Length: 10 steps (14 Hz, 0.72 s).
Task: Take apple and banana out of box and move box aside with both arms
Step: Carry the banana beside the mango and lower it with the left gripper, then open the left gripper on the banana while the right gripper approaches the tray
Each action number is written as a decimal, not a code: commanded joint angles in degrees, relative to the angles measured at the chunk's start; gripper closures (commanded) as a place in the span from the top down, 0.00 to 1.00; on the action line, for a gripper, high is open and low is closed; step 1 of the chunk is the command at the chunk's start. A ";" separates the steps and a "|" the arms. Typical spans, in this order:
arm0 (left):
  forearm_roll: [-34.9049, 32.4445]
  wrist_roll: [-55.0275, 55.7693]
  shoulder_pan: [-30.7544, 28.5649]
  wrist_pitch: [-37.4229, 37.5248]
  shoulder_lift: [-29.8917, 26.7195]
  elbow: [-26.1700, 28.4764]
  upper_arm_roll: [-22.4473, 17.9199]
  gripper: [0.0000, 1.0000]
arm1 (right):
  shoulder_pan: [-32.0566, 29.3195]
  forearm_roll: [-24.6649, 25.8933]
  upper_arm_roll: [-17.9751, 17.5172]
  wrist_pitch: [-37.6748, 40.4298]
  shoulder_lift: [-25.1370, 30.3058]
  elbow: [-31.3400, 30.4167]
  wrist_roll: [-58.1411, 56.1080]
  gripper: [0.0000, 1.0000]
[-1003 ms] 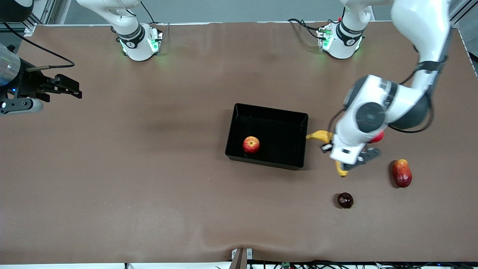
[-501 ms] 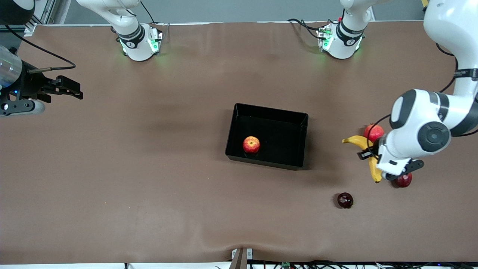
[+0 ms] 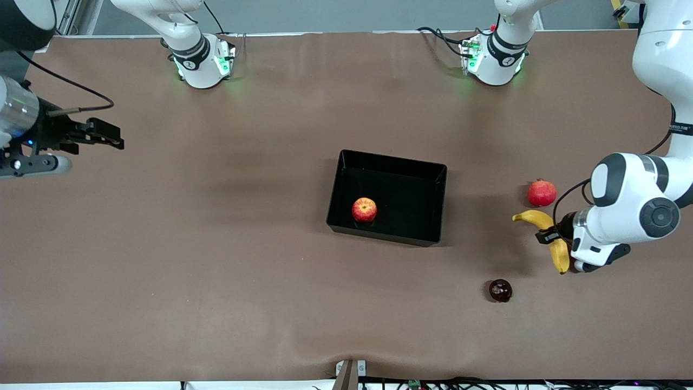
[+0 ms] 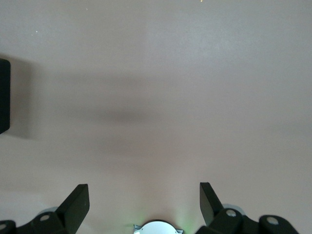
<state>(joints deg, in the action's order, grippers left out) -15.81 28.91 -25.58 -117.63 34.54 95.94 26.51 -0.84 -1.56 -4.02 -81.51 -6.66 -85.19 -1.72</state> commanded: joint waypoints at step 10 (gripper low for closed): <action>0.61 -44.42 -10.36 -0.06 0.17 -0.14 0.56 0.00 | 8.82 -4.68 -0.20 -6.99 -8.98 -0.51 6.18 1.00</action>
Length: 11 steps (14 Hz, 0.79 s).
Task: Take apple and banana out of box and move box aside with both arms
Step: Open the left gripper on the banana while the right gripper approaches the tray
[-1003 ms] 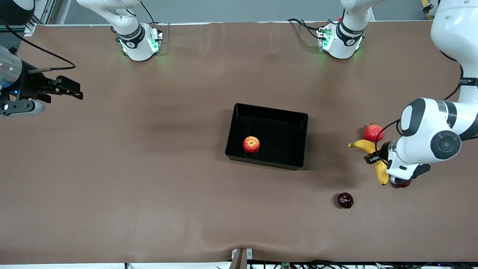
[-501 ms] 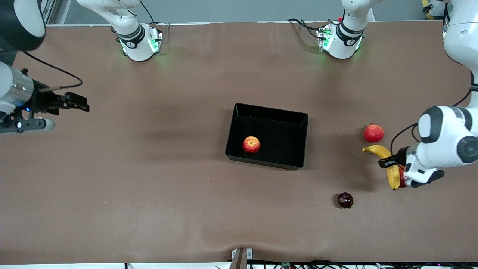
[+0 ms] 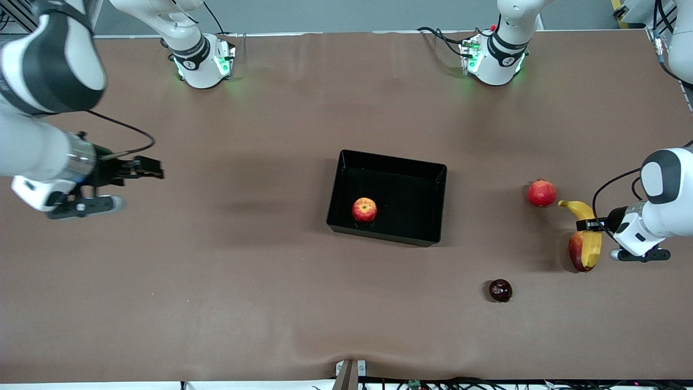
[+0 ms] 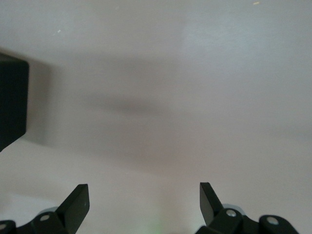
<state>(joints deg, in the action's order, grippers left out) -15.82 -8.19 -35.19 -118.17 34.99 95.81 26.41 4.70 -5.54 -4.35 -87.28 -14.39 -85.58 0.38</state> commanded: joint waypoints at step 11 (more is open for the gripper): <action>0.00 -28.89 -7.34 -8.10 -4.05 13.59 0.75 0.00 | 22.09 -2.11 0.31 -18.18 -9.25 0.33 27.63 1.00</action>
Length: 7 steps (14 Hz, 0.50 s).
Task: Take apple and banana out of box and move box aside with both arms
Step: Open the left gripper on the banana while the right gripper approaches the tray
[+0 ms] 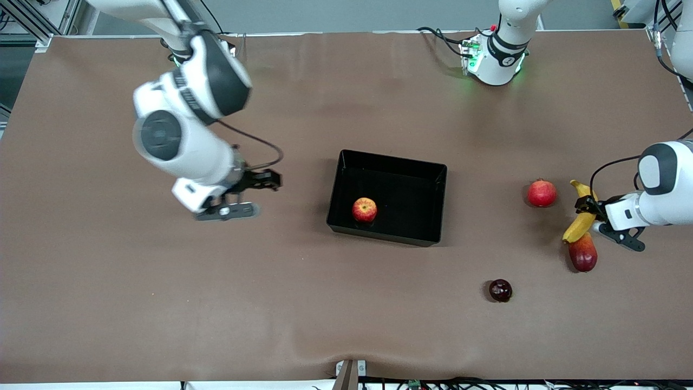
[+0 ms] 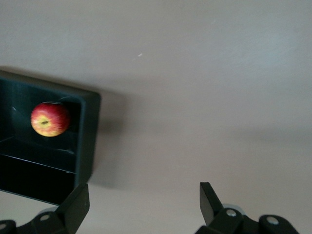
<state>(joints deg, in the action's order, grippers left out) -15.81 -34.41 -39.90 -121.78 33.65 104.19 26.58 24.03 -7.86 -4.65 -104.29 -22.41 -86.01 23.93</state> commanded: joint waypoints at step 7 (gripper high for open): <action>-0.88 -3.03 -3.51 -12.59 -1.32 10.68 0.31 0.00 | -0.82 0.13 0.78 -1.18 -1.24 -0.73 4.99 1.00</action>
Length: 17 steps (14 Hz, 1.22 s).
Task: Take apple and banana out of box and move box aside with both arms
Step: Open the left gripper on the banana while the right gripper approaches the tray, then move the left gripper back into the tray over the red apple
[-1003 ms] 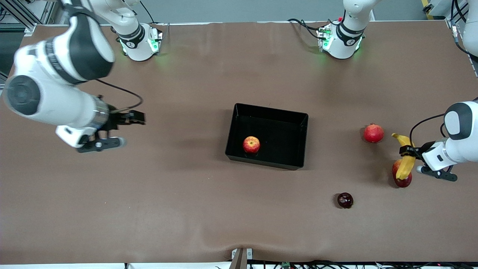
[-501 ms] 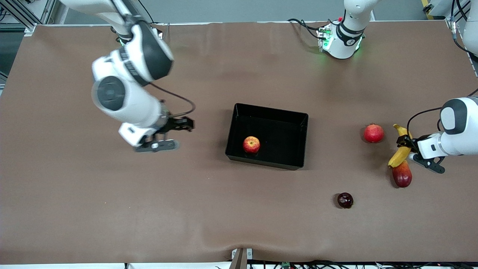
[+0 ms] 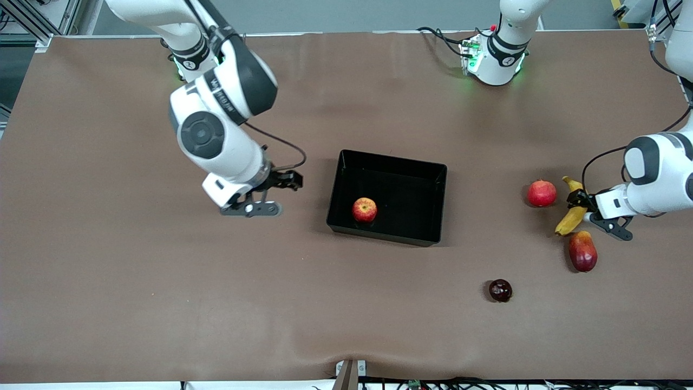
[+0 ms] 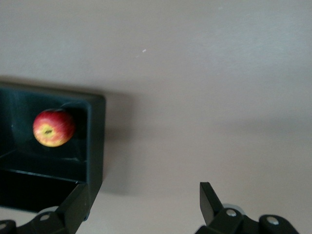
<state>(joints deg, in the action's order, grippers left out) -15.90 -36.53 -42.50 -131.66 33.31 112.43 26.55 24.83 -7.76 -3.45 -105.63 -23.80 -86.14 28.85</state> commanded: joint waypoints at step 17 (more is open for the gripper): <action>2.81 21.11 -1.71 13.87 -10.54 -10.65 12.19 1.00 | -11.73 0.02 -0.42 -16.98 1.74 -15.63 -13.47 1.00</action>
<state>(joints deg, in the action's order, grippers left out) -13.90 -21.40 -43.67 -120.33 24.52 101.60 35.39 13.46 -7.75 -3.34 -120.72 -24.59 -98.23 16.11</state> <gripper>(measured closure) 0.000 0.000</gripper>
